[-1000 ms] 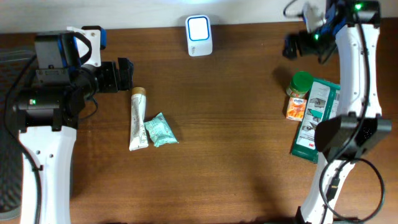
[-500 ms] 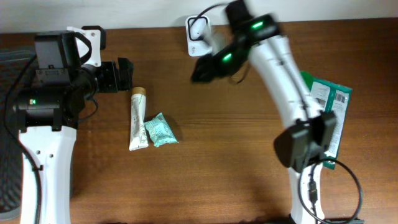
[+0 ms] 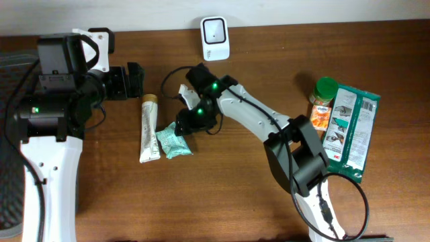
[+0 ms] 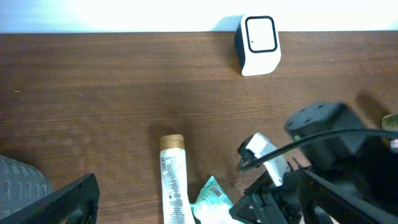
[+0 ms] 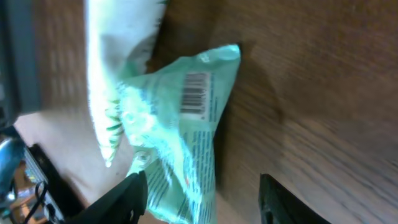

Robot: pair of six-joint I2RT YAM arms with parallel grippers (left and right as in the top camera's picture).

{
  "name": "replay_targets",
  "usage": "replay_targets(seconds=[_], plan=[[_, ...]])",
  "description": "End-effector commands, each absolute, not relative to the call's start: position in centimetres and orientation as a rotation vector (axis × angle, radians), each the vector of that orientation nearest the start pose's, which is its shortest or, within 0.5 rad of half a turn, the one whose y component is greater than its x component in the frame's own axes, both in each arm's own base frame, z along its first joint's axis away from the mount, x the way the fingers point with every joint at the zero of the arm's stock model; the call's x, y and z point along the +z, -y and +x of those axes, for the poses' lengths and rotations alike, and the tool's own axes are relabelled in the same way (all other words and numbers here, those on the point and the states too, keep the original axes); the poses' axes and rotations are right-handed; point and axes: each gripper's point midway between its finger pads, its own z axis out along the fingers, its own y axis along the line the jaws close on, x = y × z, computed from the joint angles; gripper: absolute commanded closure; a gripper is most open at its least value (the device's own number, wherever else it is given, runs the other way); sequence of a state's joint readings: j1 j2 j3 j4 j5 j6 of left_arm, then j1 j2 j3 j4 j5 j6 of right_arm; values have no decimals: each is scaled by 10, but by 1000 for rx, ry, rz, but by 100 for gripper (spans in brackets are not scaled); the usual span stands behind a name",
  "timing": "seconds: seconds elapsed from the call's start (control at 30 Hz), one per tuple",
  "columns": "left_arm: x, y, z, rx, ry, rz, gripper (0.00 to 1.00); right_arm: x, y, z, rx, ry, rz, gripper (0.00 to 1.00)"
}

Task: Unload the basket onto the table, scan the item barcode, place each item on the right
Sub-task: 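Move the right gripper left and grasp the mint-green pouch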

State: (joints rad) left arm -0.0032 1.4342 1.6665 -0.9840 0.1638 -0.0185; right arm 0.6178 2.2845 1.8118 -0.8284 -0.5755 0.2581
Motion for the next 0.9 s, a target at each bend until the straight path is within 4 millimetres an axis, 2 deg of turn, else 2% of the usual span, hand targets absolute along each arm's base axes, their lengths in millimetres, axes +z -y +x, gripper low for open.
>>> replay_targets(seconds=[0.0,0.13,0.23,0.33,0.5,0.53,0.6,0.7,0.83,0.87], plan=[[333,26,385,-185,-2293,72,1,31,-369,335,918,-2976,-606,50],[333,26,386,-185,-2293,72,1,27,-378,323,904,-2993,-621,52],[333,26,386,-185,-2293,72,1,26,-382,316,887,-2997,-644,58],[333,26,386,-185,-2293,72,1,19,-375,314,773,-3017,-647,64],[333,26,386,-185,-2293,72,1,15,-369,316,692,-3026,-643,87],[333,26,385,-185,-2293,72,1,15,-369,316,692,-3026,-642,94],[333,26,386,-185,-2293,72,1,14,-368,316,692,-3018,-666,96],[333,26,386,-185,-2293,72,1,26,-362,320,689,-2972,-764,96],[333,26,386,-185,-2293,72,1,64,-340,333,649,-2769,-1101,96],[333,26,386,-185,-2293,72,1,74,-329,336,624,-2685,-1244,96]])
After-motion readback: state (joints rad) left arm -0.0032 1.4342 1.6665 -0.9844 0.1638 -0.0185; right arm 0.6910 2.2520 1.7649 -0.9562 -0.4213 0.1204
